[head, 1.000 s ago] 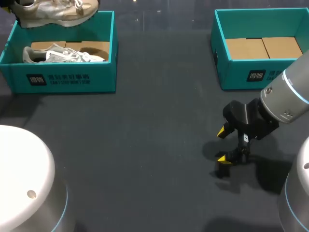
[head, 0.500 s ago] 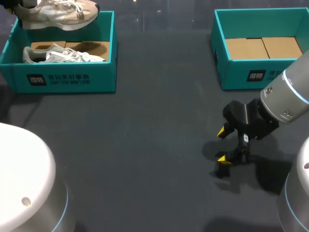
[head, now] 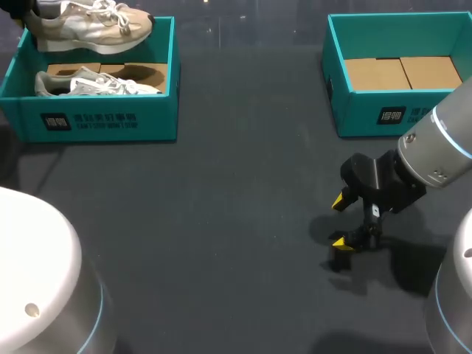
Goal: Take the shoe out of the shoebox, open the shoe tongue, remove and reinsert the insole, then place the shoe into the shoebox
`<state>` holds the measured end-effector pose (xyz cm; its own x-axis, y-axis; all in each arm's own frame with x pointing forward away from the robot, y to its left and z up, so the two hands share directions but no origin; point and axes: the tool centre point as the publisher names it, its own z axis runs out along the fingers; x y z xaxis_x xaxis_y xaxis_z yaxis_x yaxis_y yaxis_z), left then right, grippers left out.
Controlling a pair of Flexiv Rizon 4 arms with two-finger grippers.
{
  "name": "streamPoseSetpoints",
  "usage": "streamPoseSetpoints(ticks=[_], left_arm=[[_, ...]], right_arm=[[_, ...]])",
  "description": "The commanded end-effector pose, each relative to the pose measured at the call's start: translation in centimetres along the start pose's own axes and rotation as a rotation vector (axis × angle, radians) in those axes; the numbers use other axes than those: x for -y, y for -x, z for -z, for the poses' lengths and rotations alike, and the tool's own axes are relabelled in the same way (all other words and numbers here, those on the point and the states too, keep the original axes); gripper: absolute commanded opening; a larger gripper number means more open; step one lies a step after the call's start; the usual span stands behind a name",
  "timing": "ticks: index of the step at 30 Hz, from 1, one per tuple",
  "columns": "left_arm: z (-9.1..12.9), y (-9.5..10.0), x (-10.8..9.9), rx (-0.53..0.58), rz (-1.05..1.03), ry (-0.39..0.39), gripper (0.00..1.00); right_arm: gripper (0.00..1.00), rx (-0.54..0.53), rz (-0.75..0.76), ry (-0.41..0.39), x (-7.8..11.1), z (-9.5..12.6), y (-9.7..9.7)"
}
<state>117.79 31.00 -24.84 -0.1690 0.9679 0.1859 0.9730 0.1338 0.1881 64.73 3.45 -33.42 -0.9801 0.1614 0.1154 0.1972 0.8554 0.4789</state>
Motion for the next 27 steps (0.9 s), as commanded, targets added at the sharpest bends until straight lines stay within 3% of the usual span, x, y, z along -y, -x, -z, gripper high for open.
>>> streamPoseSetpoints(ticks=[1, 27], left_arm=[[-1.2, 0.1, -0.1, 0.002, -0.009, 0.005, 0.00], [-7.4, 3.2, 0.4, -0.035, -0.011, -0.103, 0.00]], right_arm=[[1.00, 0.003, 0.000, -0.001, 0.0, -0.1, -0.1], [1.00, 0.003, 0.000, -0.001, 0.0, -0.1, -0.1]])
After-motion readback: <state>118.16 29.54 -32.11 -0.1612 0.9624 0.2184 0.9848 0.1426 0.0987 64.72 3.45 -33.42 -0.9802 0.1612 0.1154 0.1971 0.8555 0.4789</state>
